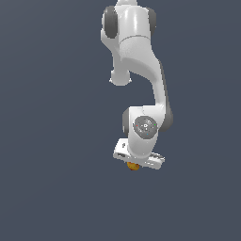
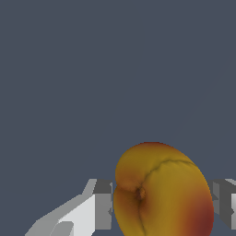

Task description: Pick up the object and move it to a goal position.

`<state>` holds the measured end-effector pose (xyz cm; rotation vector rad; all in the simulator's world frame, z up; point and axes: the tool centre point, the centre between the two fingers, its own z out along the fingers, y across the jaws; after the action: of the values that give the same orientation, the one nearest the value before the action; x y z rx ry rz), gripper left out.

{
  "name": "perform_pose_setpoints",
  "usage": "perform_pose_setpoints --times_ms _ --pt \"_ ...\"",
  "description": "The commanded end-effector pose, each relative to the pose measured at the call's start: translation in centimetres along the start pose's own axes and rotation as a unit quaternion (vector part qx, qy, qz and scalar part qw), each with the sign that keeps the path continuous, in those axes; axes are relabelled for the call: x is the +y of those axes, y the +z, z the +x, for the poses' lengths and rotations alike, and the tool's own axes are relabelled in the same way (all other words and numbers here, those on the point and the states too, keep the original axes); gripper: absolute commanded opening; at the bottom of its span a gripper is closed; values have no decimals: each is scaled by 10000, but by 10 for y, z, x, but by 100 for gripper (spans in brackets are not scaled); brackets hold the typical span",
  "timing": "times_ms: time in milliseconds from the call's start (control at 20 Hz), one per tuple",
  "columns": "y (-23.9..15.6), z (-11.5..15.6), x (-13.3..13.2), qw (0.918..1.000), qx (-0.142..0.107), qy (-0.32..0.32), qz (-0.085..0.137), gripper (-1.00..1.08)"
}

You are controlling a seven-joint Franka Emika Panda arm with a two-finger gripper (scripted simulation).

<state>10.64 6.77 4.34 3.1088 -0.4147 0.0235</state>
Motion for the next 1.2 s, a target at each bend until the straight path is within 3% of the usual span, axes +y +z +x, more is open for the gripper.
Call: perform_pose_setpoints --times_ms 0,200,250,550,1150 --pt "8 -9 -11 9999 -78 -70 17 -100" --pt "8 -9 -11 9999 -78 -70 17 -100" --pt "-1 1 1 10000 5 4 -2 -100" --pt "-12 -3 -6 10000 2 2 -1 -100" --pt "-105 -29 -61 10000 -21 -18 2 -100"
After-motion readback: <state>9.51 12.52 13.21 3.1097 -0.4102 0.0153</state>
